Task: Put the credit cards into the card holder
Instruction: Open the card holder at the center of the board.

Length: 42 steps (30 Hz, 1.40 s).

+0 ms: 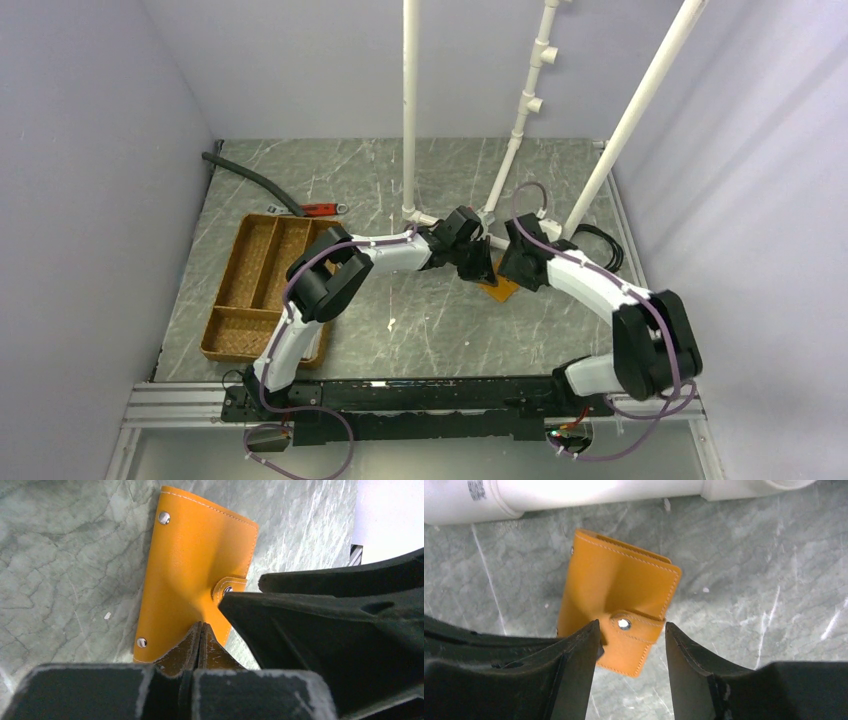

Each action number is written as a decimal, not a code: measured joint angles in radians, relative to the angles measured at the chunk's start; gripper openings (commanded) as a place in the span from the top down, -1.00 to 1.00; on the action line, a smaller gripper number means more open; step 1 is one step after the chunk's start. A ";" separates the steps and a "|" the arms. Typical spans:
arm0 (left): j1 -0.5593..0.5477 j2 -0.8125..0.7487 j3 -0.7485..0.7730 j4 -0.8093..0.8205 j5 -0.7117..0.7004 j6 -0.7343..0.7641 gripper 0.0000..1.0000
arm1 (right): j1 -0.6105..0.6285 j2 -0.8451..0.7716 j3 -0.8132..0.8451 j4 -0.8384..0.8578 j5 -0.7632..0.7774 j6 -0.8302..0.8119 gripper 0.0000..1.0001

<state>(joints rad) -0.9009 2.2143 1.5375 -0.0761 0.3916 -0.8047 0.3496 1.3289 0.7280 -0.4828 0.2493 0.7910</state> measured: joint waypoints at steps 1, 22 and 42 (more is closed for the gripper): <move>0.000 0.000 -0.002 0.001 -0.001 -0.004 1.00 | 0.012 0.032 0.023 -0.005 0.017 0.008 -0.07; -0.003 -0.001 0.000 -0.031 -0.058 -0.137 1.00 | 0.047 -0.057 -0.119 0.056 0.112 0.178 1.00; -0.021 -0.193 -0.101 -0.099 -0.089 0.158 -0.76 | -0.177 -0.454 -0.244 0.124 -0.345 -0.083 1.00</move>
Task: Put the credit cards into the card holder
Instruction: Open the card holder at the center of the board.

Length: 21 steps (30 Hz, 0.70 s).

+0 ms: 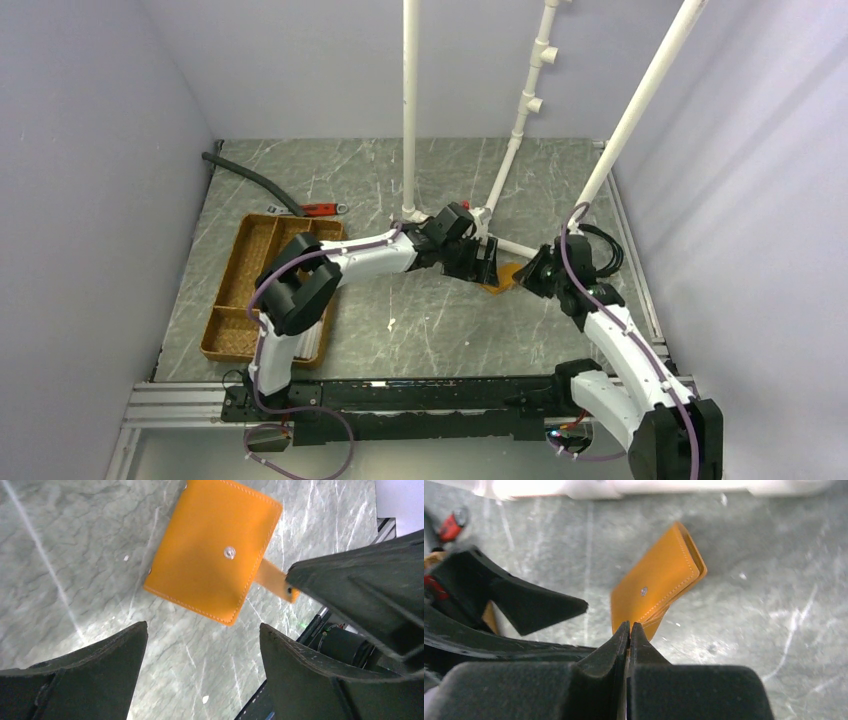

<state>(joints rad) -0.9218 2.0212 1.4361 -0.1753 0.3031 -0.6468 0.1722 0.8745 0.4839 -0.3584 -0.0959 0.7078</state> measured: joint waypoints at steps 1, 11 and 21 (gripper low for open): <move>0.002 -0.017 -0.002 -0.023 -0.016 0.013 -0.77 | 0.000 0.011 0.032 -0.002 -0.018 -0.011 1.00; 0.020 -0.115 -0.037 -0.051 -0.027 0.056 -0.66 | -0.001 0.122 0.208 -0.051 -0.069 -0.084 1.00; 0.055 -0.012 0.069 -0.059 0.051 0.055 -0.32 | -0.018 0.129 0.200 -0.220 0.134 -0.027 1.00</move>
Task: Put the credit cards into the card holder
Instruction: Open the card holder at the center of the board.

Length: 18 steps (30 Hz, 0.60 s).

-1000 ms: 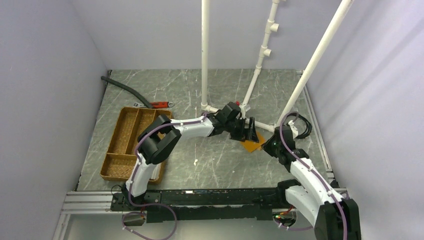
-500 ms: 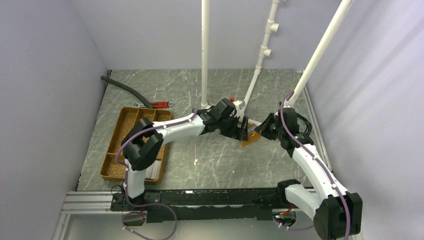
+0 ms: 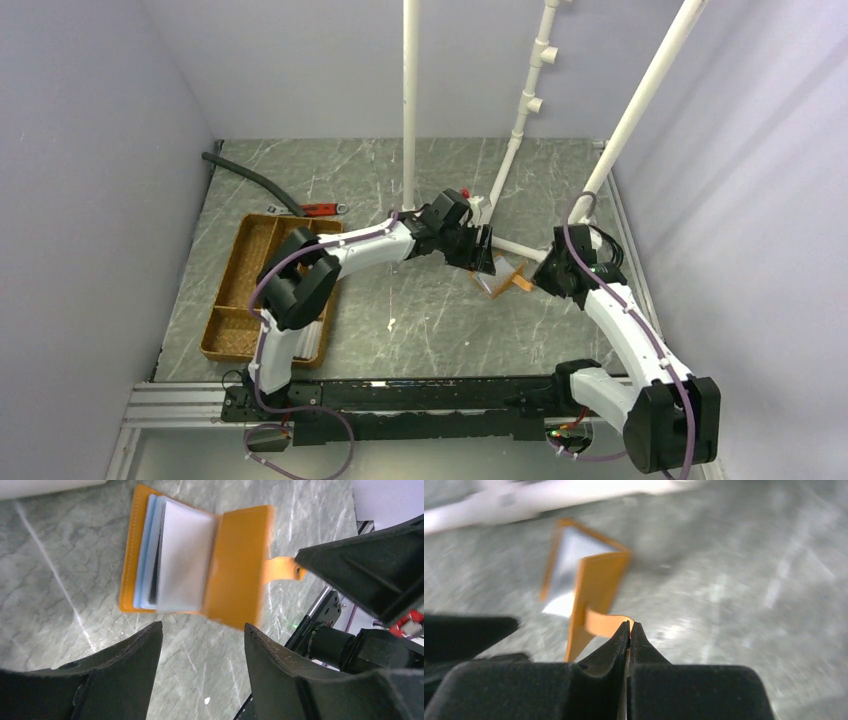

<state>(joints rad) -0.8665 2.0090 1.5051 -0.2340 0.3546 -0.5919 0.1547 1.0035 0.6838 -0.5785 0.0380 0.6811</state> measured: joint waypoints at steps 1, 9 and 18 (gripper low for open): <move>-0.001 0.016 0.002 0.011 0.012 -0.005 -0.33 | -0.011 0.003 -0.012 -0.021 0.040 0.026 0.95; -0.002 0.129 0.017 0.018 0.049 -0.038 0.08 | -0.074 0.042 -0.106 -0.149 0.233 0.158 0.19; -0.002 0.148 0.028 0.014 0.053 -0.039 0.07 | 0.258 -0.031 0.063 -0.129 0.364 0.079 -0.07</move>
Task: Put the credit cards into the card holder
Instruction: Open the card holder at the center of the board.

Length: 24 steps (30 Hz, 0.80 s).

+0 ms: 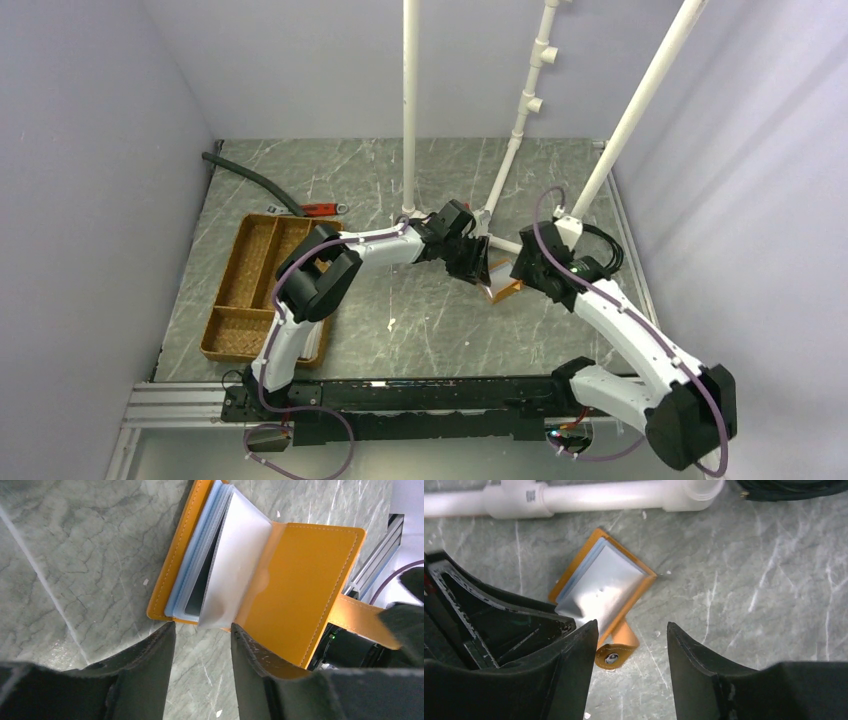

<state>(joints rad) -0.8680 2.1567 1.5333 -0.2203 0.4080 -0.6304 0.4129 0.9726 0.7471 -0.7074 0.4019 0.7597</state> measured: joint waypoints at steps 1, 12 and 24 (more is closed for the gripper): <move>0.000 0.000 0.000 -0.002 0.001 0.000 0.13 | 0.020 0.037 0.010 0.016 0.009 -0.013 -0.07; 0.000 0.000 0.003 0.006 0.019 -0.001 0.46 | 0.025 0.274 0.165 0.060 -0.093 -0.085 0.09; 0.017 -0.001 0.012 -0.003 0.023 0.012 -0.18 | -0.151 0.234 -0.192 0.165 -0.233 0.049 0.71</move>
<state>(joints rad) -0.8513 2.1559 1.5452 -0.2237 0.4305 -0.6182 0.2615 1.2064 0.5556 -0.5423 0.1692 0.8089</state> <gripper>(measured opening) 0.486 0.286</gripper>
